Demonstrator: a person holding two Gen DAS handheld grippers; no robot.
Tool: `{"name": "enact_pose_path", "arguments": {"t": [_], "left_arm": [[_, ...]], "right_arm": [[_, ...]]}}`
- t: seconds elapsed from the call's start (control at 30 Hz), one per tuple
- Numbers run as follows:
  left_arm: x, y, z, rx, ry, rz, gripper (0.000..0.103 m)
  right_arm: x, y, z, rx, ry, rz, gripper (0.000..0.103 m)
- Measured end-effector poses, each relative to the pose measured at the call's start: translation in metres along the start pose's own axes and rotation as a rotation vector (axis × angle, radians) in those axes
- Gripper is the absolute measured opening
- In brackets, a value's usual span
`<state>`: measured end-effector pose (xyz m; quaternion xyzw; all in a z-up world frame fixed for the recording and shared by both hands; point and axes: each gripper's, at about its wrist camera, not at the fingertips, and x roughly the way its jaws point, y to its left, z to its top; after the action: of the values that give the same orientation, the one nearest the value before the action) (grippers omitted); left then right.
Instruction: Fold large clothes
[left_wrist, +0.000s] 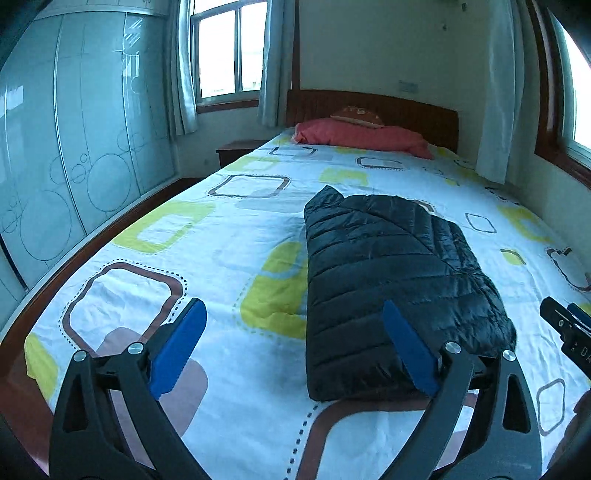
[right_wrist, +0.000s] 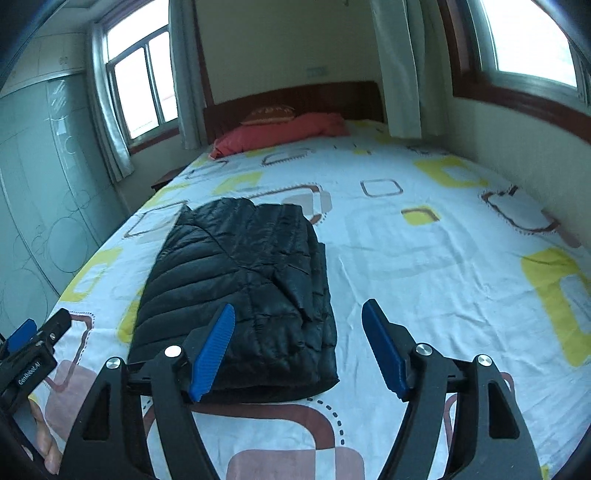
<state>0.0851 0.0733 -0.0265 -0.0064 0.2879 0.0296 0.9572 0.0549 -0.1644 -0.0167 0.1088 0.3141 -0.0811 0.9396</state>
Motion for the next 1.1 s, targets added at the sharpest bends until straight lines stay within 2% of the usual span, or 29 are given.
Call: {"name": "enact_pose_path", "arguments": {"t": [0.17, 1.1], "left_arm": [[-0.010, -0.002, -0.004, -0.001, -0.009, 0.004, 0.096], [-0.022, -0.006, -0.012, 0.000, -0.007, -0.005, 0.096]], "right_arm": [[-0.013, 0.008, -0.004, -0.033, -0.029, -0.008, 0.071], [-0.020, 0.020, -0.020, -0.050, -0.023, 0.018, 0.071]]}}
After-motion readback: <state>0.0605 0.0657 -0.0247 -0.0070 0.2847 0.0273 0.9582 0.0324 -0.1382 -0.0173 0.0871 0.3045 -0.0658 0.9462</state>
